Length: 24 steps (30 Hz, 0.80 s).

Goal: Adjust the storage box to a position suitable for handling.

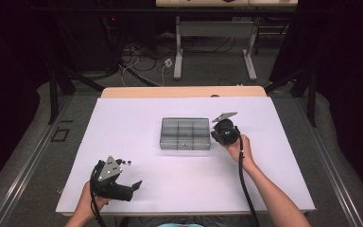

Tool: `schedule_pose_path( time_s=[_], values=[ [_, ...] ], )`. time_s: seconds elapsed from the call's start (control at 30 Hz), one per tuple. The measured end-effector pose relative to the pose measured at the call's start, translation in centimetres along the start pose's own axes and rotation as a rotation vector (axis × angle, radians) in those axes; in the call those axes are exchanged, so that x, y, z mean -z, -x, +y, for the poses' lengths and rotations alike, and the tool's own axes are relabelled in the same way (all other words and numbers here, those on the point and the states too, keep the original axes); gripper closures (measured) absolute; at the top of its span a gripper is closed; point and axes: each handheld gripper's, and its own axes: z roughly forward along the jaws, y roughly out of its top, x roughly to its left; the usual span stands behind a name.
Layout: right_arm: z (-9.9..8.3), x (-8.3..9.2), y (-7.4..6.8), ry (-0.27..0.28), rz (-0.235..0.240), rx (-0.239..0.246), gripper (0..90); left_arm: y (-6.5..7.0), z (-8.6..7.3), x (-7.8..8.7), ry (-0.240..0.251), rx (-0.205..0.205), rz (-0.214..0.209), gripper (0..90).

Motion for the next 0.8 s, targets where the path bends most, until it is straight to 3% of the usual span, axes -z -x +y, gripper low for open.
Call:
schedule_pose_path(
  time_s=[0.33, 0.8],
  values=[
    [2.3, 2.0, 0.2, 0.071, 0.027, -0.024, 90.0, 0.1, 0.0, 0.0, 0.004, 0.002, -0.003, 0.0],
    [6.1, -0.3, -1.7, 0.049, 0.025, 0.032, 90.0, 0.1, 0.0, 0.0, 0.002, 0.003, -0.005, 0.0]
  ],
)
